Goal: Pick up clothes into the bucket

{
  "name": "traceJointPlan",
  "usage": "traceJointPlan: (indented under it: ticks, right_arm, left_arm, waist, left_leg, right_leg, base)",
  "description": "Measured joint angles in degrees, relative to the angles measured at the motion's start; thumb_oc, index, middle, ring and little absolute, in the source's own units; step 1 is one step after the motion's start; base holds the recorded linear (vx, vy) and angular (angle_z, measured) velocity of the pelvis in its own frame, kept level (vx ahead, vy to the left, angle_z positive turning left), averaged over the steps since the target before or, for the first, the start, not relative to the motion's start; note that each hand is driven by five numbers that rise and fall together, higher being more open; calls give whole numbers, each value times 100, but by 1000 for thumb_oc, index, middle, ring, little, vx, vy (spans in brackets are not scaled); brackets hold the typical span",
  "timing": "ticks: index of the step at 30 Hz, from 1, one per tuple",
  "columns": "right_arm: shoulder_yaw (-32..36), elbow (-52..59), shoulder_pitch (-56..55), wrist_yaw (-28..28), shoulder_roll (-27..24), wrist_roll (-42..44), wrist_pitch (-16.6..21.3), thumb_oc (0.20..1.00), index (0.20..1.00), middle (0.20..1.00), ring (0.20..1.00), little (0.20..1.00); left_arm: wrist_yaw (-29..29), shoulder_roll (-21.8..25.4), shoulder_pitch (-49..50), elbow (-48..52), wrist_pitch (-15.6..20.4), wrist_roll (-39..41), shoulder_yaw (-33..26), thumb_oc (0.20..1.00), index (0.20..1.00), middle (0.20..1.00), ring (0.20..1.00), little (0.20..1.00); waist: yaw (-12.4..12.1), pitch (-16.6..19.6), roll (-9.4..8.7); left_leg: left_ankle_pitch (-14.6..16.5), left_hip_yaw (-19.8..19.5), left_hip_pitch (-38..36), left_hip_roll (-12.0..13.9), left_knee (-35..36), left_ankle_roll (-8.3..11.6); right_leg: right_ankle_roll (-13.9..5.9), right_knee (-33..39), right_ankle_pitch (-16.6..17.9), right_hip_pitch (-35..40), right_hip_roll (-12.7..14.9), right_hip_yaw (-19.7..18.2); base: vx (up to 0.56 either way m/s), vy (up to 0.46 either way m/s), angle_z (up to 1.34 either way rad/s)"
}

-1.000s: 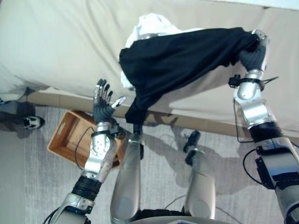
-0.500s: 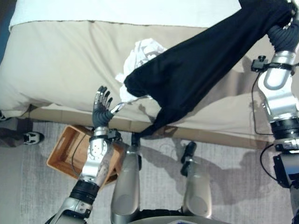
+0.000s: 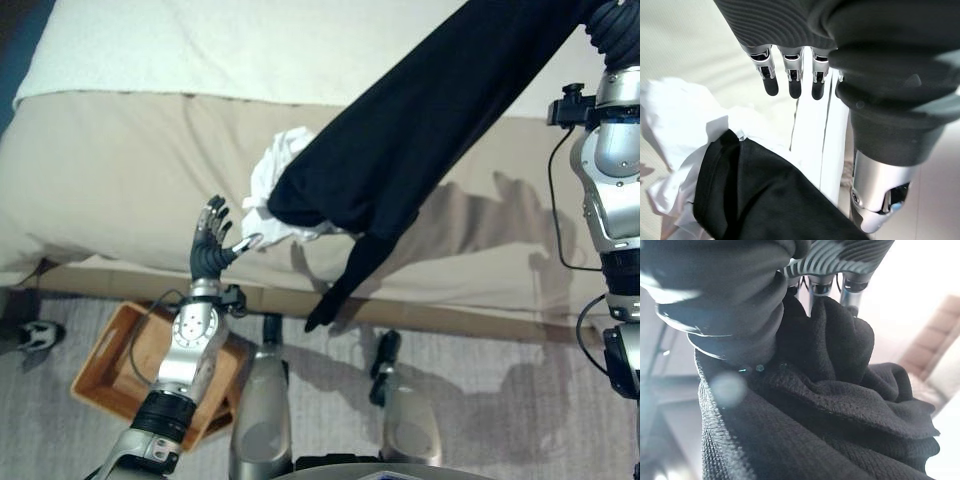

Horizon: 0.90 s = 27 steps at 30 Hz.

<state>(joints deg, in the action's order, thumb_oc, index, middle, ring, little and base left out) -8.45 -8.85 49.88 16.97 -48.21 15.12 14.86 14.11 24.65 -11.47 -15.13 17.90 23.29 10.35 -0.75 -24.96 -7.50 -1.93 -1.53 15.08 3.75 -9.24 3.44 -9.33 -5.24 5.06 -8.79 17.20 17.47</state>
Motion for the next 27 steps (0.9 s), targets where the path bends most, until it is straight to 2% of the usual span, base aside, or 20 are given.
traceJointPlan:
  ticks: [3, 5, 6, 7, 9, 10, 19, 23, 27]
  right_arm:
    - [-424, 236, -34, -490, -44, 272, -15, 200, 200, 200, 200, 200]
    - [-727, 593, -138, -855, -65, 449, -21, 200, 200, 200, 200, 200]
    - [-871, 773, -317, -1066, -62, 563, -23, 200, 200, 200, 200, 200]
    - [-922, 833, -382, -1159, -59, 658, -23, 200, 200, 200, 200, 200]
    - [-1013, 889, -419, -1351, -23, 888, -33, 200, 200, 200, 200, 200]
    - [-1037, 890, -469, -1466, -8, 1039, -59, 200, 200, 200, 200, 200]
    - [-1191, 956, -556, -1913, -24, 2018, -292, 200, 200, 200, 200, 200]
    - [-1334, 1126, -638, -2041, -57, 2226, -356, 200, 200, 200, 200, 200]
    - [-1521, 1122, -644, -2128, -147, 2262, -453, 200, 200, 200, 200, 200]
  left_arm:
    - [-12, 97, -218, -4, -146, -172, 65, 1000, 1000, 1000, 1000, 1000]
    - [-55, 166, -537, 34, -197, -244, 196, 1000, 1000, 1000, 1000, 1000]
    - [-80, 114, -646, 63, -194, -255, 255, 1000, 1000, 1000, 1000, 1000]
    - [-86, 116, -707, 72, -201, -270, 313, 1000, 1000, 1000, 1000, 1000]
    - [-115, 124, -867, 67, -250, -370, 444, 1000, 1000, 1000, 1000, 1000]
    - [-143, 87, -950, 66, -296, -453, 549, 1000, 1000, 1000, 1000, 1000]
    - [-328, -338, -1661, 48, -422, -170, 1231, 1000, 1000, 1000, 1000, 1000]
    - [-514, -294, -2055, 39, -516, 144, 1581, 1000, 1000, 1000, 1000, 1000]
    - [-1012, -129, -2151, 1, -711, 766, 2171, 1000, 1000, 1000, 1000, 1000]
  waist:
    - [168, 314, -86]
    - [159, 463, -70]
    - [207, 747, -35]
    - [307, 865, -30]
    - [303, 926, -17]
    - [400, 1056, -7]
    - [630, 1510, 106]
    - [640, 1669, 156]
    - [637, 1847, 234]
  left_leg:
    - [22, 85, -232, 1, 128, 28]
    - [25, 155, -507, -1, 237, 33]
    - [29, 188, -567, -9, 295, 38]
    - [44, 216, -604, 0, 312, 58]
    - [44, 298, -852, 12, 402, 59]
    - [61, 317, -927, 41, 453, 82]
    - [31, 461, -1410, 166, 713, 132]
    - [-7, 479, -1581, 217, 822, 183]
    - [-6, 602, -1782, 237, 938, 185]
  right_leg:
    - [-35, 198, 45, 218, 2, -20]
    - [-69, 352, 88, 457, 0, -102]
    - [-73, 406, 90, 504, -5, -102]
    - [-73, 433, 90, 526, -15, -110]
    - [-73, 493, 91, 705, -53, -157]
    - [-72, 524, 89, 726, -85, -217]
    - [-76, 708, 91, 1080, -225, -296]
    - [-76, 742, 91, 1183, -283, -342]
    - [-78, 799, 87, 1285, -303, -421]
  base:
    - [88, 10, -13]
    - [49, -7, -19]
    - [39, -13, -8]
    - [60, -17, -12]
    - [62, -25, -20]
    - [62, -31, -19]
    - [41, -22, -9]
    - [13, -10, -7]
    - [22, -3, -9]
